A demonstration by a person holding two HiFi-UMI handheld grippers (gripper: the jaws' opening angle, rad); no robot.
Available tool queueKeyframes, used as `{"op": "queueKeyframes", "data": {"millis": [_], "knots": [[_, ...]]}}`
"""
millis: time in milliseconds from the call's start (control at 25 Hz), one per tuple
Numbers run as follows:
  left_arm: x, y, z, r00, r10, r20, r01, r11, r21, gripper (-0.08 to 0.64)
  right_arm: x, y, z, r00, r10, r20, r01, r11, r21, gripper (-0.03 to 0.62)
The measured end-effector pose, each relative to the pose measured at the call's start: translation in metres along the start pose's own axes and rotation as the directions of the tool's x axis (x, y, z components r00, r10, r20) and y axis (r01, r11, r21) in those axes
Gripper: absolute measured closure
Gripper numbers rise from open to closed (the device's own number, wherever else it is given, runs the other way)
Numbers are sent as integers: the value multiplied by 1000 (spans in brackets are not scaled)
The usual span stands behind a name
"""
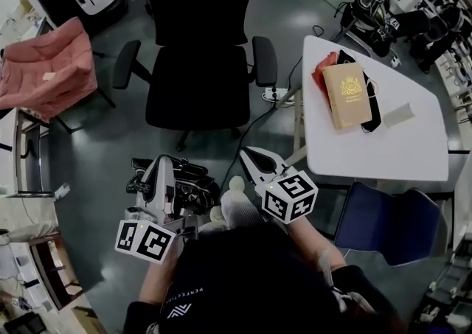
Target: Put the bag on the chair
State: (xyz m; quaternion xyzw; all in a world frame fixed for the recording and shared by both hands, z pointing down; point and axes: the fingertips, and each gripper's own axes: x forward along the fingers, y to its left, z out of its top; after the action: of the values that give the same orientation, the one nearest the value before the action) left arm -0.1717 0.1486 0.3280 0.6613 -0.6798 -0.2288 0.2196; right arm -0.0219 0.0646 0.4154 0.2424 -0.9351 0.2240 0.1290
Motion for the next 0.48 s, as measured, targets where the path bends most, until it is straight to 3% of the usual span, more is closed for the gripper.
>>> {"op": "queueKeyframes", "data": {"millis": [480], "knots": [[89,18,15,995,91,50,-90,996,-22,554,46,-66,40,999,51,-16,-51,999,8,601]]}}
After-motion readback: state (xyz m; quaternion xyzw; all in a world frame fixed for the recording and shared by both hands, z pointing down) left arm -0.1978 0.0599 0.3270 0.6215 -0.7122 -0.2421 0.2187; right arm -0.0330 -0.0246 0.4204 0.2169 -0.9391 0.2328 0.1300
